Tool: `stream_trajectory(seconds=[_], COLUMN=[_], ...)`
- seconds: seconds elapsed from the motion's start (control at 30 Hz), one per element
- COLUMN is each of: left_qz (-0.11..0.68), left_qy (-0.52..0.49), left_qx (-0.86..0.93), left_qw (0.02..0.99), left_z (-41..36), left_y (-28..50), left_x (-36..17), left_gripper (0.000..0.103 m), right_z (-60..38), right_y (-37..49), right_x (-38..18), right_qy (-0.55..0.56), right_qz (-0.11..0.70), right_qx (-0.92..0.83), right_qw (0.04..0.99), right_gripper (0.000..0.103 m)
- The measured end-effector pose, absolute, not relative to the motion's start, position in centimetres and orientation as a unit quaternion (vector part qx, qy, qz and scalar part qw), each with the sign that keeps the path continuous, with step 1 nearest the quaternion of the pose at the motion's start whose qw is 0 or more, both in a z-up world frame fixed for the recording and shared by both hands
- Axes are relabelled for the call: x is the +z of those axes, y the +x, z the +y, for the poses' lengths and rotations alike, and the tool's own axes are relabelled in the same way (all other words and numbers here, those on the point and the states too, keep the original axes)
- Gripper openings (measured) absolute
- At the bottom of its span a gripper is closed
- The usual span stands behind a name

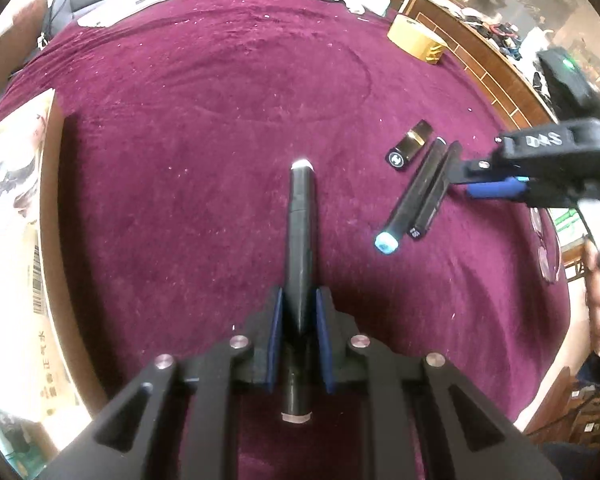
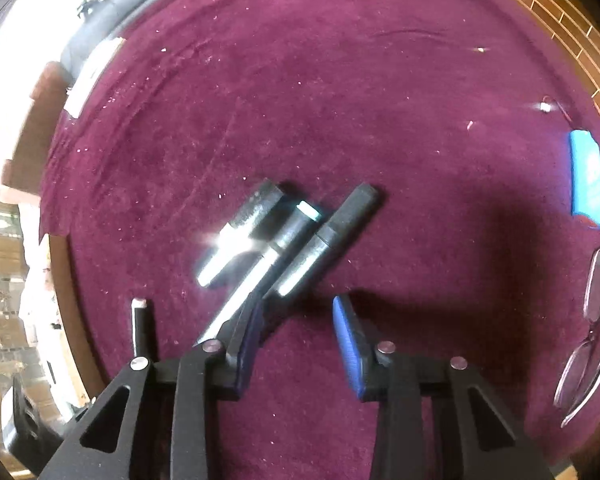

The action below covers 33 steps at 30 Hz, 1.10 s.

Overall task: Organize objects
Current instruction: 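Grasp a white-capped black marker with the left tool while the right tool grasps another marker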

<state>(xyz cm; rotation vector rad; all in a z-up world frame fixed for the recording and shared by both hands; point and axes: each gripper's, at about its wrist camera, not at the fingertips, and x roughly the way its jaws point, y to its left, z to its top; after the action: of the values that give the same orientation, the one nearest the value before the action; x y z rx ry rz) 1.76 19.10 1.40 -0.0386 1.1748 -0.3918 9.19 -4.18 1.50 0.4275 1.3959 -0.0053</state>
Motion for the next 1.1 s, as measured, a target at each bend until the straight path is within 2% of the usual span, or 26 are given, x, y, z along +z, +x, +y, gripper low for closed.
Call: stream_trajectory(seconds=[0.17,0.23,0.3,0.37,0.43,0.5,0.57,0.63,0.7,0.73,0.87,1.1], left_qz=[0.548,0.547,0.546,0.544,0.542,0.541,0.540,0.538,0.529,0.522,0.518,0.514], left_qy=[-0.017,-0.017,-0.014,-0.010,-0.011,-0.010,-0.008,-0.005,0.019,0.035,0.008,-0.052], left_qx=[-0.189,-0.189,-0.188,-0.188,-0.185,-0.182,-0.186,-0.185,-0.174,-0.163,-0.159,-0.156], left_qw=[0.814,0.815,0.816,0.818,0.819,0.821,0.821,0.822,0.831,0.836,0.840,0.842], left_z=[19.3,19.1,18.8,18.6,18.8,18.7,18.3,17.9,17.3,17.1,17.9,19.8], left_y=[1.8,2.0,2.5,2.8,2.5,2.5,2.4,2.4,2.1,2.0,1.9,0.9], left_x=[1.4,1.3,1.3,1.3,1.3,1.4,1.5,1.5,1.5,1.5,1.6,2.3], left_gripper=[0.016,0.016,0.016,0.016,0.016,0.017,0.027,0.029,0.023,0.014,0.014,0.014], right_z=[-3.0,-1.7,-0.6,-0.1,-0.1,-0.9,-1.6,-1.9,-2.1,-2.0,-2.1,-2.4], right_y=[10.6,10.6,10.0,9.1,7.7,6.4,5.7,5.2,5.1,5.1,4.5,3.0], right_x=[1.1,1.1,1.1,1.0,0.9,0.8,0.7,0.5,0.4,0.3,0.3,3.5], right_qy=[0.165,0.115,0.063,0.023,-0.011,-0.008,0.006,0.011,0.010,0.009,0.024,0.065], right_qz=[0.645,0.648,0.644,0.642,0.631,0.628,0.624,0.623,0.622,0.620,0.613,0.600], right_qx=[-0.019,-0.017,-0.002,0.012,0.024,0.028,0.026,0.022,0.018,0.019,0.038,0.088], right_qw=[0.746,0.753,0.762,0.767,0.775,0.778,0.781,0.782,0.783,0.784,0.789,0.793], right_gripper=[0.040,0.040,0.037,0.024,0.021,0.019,0.019,0.019,0.019,0.019,0.016,0.016])
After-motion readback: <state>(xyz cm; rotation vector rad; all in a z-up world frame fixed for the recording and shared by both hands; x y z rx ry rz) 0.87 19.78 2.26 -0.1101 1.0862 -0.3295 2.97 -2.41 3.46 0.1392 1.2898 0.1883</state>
